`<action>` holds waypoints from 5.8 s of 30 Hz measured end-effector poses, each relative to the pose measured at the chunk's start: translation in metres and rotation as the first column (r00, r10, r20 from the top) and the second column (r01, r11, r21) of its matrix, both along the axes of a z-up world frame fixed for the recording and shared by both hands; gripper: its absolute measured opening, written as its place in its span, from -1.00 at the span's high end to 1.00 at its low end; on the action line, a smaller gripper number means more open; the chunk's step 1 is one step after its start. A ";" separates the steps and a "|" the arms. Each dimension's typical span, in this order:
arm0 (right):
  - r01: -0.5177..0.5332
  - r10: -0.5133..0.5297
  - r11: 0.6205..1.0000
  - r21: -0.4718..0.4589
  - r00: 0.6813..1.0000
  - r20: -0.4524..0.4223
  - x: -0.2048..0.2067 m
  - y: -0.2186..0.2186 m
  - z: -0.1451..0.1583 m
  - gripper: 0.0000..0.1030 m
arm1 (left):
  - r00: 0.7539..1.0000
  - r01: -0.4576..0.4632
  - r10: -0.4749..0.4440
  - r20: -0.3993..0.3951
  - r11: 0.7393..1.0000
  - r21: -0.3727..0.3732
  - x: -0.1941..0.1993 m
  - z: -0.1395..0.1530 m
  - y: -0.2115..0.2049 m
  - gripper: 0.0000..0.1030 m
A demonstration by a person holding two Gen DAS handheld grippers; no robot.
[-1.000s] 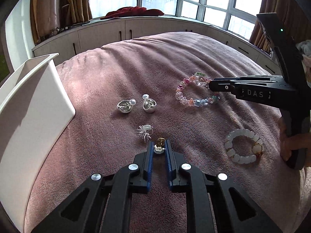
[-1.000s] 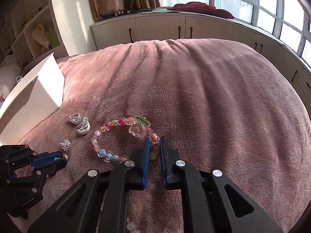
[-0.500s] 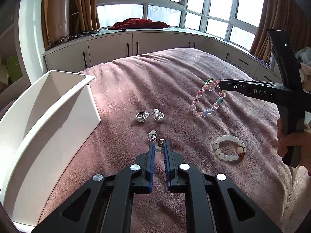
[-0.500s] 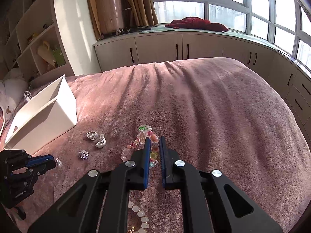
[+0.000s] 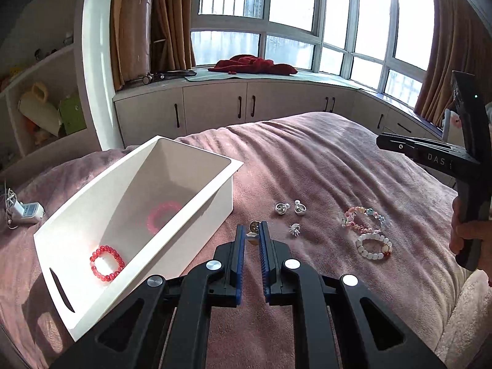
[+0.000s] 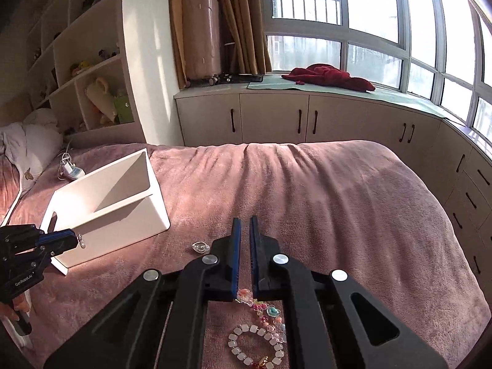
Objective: Organize jewelry
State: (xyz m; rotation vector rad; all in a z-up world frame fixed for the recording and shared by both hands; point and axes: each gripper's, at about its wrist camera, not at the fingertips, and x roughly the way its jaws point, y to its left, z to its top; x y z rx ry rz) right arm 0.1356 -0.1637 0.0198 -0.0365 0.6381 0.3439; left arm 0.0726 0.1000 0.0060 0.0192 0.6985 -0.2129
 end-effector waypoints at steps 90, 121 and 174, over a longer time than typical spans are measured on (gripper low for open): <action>-0.171 0.160 0.975 -0.139 0.983 -0.086 0.038 0.157 -0.014 -0.22 | 0.947 -0.310 0.314 0.068 0.949 -0.059 0.011 0.019 0.169 0.71; -0.211 0.181 0.974 -0.085 0.945 -0.271 0.037 0.140 -0.090 0.80 | 0.948 -0.308 0.312 0.059 0.949 -0.065 0.000 -0.002 0.146 0.32; -0.275 0.273 0.961 0.038 0.961 0.053 0.044 0.206 0.068 -0.90 | 0.923 -0.361 0.359 0.137 0.932 -0.013 -0.023 0.004 0.144 -0.85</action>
